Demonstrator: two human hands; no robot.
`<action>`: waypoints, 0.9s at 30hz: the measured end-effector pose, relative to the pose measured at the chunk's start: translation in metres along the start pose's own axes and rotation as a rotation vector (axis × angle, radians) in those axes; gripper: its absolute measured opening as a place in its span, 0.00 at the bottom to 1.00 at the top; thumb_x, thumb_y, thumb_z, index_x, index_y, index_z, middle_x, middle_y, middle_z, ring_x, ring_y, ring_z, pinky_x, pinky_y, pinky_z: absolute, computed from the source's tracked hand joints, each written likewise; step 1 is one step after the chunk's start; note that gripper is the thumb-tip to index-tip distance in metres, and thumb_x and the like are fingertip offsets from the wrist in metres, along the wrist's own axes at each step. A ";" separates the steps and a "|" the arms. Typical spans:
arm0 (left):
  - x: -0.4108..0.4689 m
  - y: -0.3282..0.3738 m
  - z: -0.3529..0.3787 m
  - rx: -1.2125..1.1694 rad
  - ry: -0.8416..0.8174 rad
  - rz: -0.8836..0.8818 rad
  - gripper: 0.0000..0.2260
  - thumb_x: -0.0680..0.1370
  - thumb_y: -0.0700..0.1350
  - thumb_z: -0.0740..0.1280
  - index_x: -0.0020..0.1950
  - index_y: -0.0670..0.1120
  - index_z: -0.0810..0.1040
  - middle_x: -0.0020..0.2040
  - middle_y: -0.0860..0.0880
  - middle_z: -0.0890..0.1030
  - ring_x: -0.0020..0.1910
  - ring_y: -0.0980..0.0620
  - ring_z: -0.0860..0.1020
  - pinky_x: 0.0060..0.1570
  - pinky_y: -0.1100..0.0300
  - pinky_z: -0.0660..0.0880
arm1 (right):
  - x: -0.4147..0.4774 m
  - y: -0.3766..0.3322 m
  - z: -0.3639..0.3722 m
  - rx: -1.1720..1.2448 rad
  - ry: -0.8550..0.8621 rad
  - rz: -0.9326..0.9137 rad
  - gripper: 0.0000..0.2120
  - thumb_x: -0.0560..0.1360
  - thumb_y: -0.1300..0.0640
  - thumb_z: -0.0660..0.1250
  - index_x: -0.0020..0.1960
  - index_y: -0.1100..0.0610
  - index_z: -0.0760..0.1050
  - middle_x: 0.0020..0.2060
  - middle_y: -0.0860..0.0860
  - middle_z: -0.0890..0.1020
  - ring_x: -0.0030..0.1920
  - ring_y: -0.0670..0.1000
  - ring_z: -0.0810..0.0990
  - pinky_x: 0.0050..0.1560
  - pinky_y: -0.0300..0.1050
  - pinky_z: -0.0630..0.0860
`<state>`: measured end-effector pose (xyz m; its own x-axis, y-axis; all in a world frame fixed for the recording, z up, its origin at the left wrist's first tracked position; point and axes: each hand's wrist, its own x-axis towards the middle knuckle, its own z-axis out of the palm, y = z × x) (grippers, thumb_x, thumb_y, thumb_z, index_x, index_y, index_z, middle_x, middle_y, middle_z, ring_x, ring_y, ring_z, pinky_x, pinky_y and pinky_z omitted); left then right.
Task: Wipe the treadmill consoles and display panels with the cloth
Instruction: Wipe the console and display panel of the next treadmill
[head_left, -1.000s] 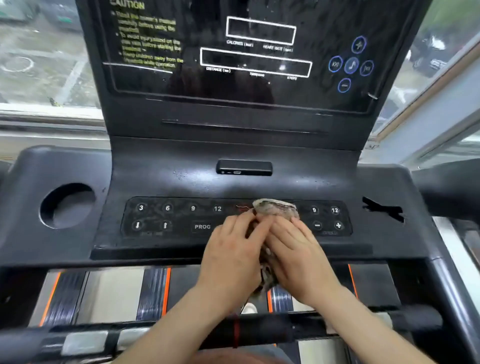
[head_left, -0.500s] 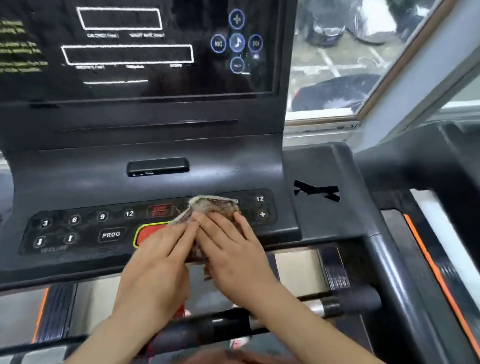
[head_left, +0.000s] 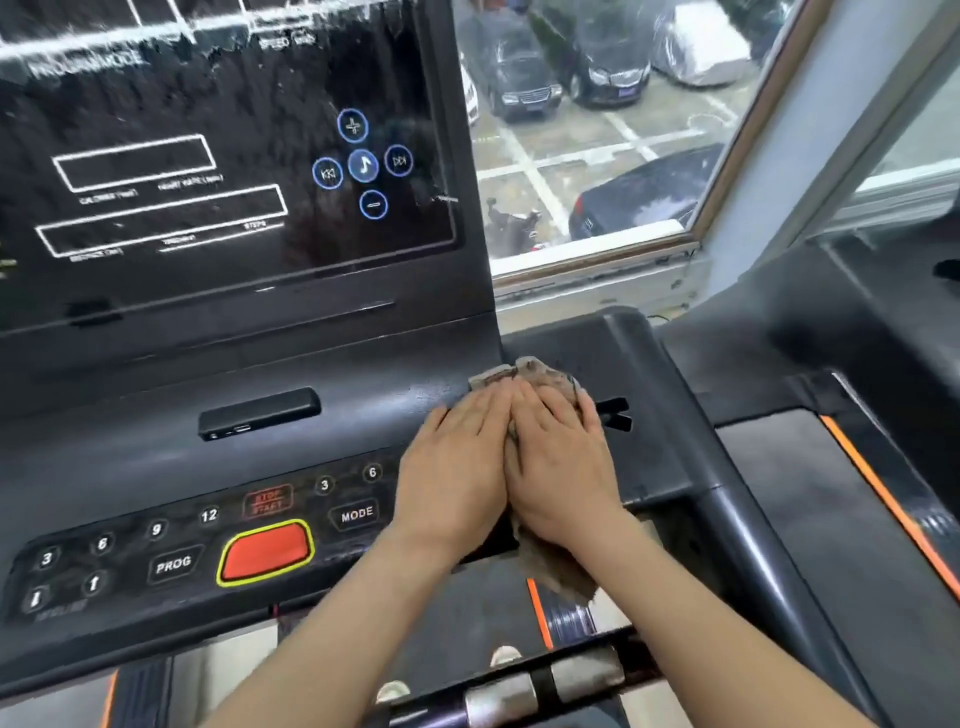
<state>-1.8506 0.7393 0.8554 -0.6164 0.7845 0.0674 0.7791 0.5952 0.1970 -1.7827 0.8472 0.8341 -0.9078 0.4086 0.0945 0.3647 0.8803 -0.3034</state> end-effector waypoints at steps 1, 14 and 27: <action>0.007 0.000 -0.002 -0.014 -0.003 0.004 0.27 0.77 0.49 0.47 0.75 0.49 0.64 0.73 0.53 0.69 0.71 0.55 0.67 0.70 0.54 0.61 | 0.008 0.000 -0.001 0.004 -0.028 0.005 0.29 0.77 0.47 0.44 0.76 0.53 0.62 0.72 0.46 0.69 0.73 0.47 0.62 0.76 0.55 0.49; 0.019 0.005 -0.004 0.022 0.052 0.019 0.26 0.71 0.44 0.54 0.68 0.45 0.74 0.62 0.50 0.80 0.61 0.53 0.78 0.63 0.58 0.70 | 0.026 0.007 -0.002 0.031 -0.025 -0.074 0.28 0.77 0.50 0.52 0.76 0.57 0.61 0.73 0.49 0.67 0.73 0.50 0.63 0.74 0.53 0.51; 0.083 0.009 -0.040 -0.017 0.220 0.048 0.25 0.73 0.37 0.61 0.72 0.41 0.67 0.70 0.45 0.69 0.68 0.44 0.66 0.67 0.52 0.67 | 0.106 -0.008 -0.011 0.825 0.057 0.112 0.13 0.84 0.63 0.52 0.64 0.61 0.71 0.55 0.51 0.78 0.47 0.32 0.76 0.45 0.22 0.70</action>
<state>-1.8994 0.8030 0.9021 -0.5901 0.7539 0.2889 0.8073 0.5536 0.2046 -1.8797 0.8864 0.8569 -0.8552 0.5143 0.0641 0.1629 0.3841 -0.9088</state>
